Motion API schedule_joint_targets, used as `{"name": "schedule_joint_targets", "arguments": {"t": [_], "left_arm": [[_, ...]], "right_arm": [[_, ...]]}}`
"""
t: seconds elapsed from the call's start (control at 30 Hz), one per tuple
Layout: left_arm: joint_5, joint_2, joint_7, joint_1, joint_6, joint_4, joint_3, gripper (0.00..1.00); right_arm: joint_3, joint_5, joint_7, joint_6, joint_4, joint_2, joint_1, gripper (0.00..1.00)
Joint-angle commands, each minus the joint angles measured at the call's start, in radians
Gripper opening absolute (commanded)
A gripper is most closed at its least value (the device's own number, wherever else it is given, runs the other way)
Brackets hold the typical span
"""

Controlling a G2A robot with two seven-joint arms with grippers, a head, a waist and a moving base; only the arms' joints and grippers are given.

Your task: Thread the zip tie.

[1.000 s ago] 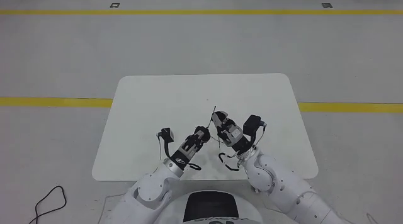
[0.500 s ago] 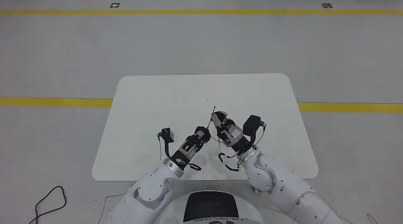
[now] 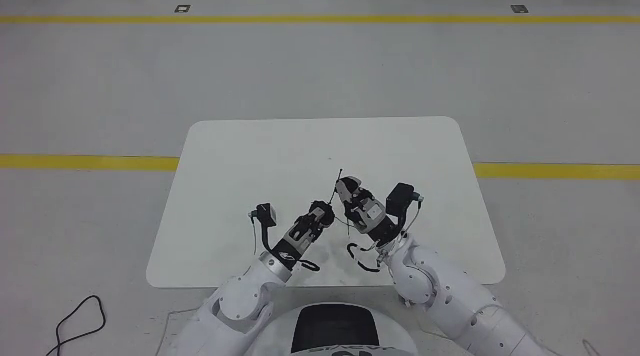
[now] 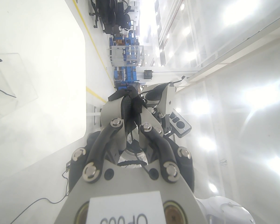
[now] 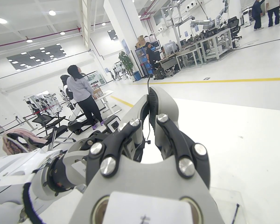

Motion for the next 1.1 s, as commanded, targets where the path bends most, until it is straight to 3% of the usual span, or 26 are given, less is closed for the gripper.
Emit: {"name": "schedule_joint_targets", "arguments": {"t": [0.0,1.07], "left_arm": [[0.0,0.0,0.0,0.0,0.0,0.0,0.0,0.0],[0.034,0.001,0.022,-0.005,0.0,0.004,0.007,0.0]], "right_arm": [[0.0,0.0,0.0,0.0,0.0,0.0,0.0,0.0],[0.041,-0.059,0.006,0.0,-0.012,-0.01,-0.033,0.0]]}}
